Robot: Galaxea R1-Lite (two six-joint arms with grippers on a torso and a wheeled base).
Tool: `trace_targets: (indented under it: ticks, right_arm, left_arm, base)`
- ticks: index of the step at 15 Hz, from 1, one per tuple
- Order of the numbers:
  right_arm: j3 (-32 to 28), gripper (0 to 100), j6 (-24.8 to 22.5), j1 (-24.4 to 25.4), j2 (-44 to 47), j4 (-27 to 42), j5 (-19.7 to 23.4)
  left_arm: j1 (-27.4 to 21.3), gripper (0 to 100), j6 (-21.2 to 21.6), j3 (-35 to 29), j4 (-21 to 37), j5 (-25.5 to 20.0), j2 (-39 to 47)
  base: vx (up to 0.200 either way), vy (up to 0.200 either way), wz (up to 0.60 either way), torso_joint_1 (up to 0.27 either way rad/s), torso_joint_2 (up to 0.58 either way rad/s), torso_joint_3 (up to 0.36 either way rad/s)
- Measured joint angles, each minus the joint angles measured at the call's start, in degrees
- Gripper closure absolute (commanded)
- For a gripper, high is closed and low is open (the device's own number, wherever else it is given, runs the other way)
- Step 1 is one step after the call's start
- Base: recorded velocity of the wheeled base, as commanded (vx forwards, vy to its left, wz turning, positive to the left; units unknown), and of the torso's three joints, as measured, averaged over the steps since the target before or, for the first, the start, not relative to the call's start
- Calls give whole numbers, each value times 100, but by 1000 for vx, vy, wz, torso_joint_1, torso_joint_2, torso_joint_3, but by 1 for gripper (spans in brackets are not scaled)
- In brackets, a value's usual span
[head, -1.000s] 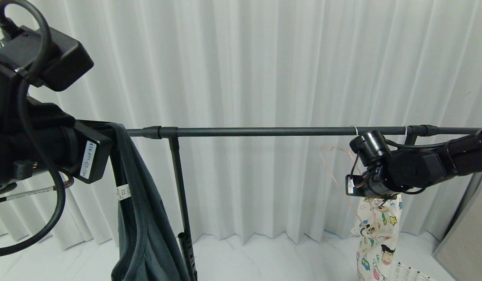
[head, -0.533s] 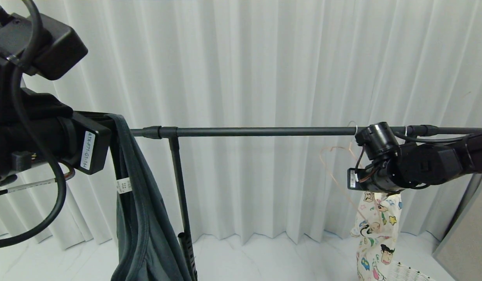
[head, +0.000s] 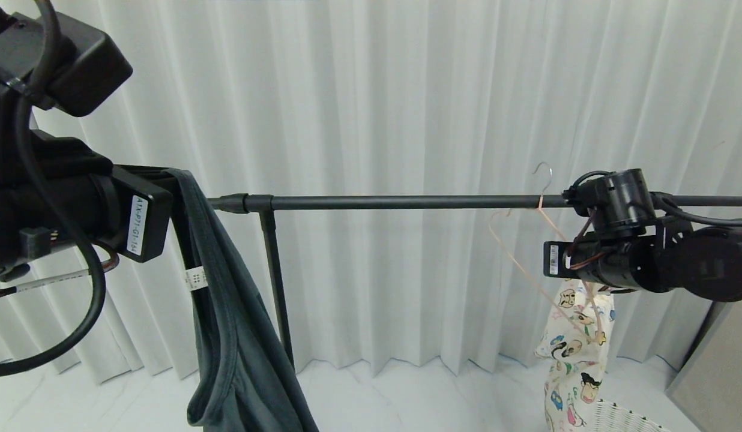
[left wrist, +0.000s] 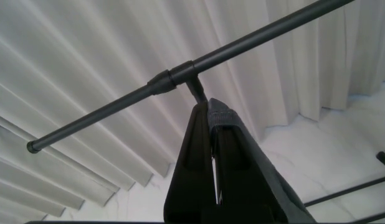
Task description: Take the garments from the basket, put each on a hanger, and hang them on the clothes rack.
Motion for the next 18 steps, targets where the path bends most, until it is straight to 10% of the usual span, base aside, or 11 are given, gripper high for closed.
trace_targets:
  ticks: [11, 18]
  right_arm:
    - [1353, 100, -936, 18, -1740, -169, 424]
    - [1801, 100, -978, 295, -2673, 104, 430]
  left_arm:
    - [-4, 100, 15, -9, -2, 5, -17]
    - [-41, 100, 178, -55, -45, 20, -34]
  base:
    - [0, 0, 0, 0, 0, 0]
    - [-200, -143, 0, 1, 2, 6]
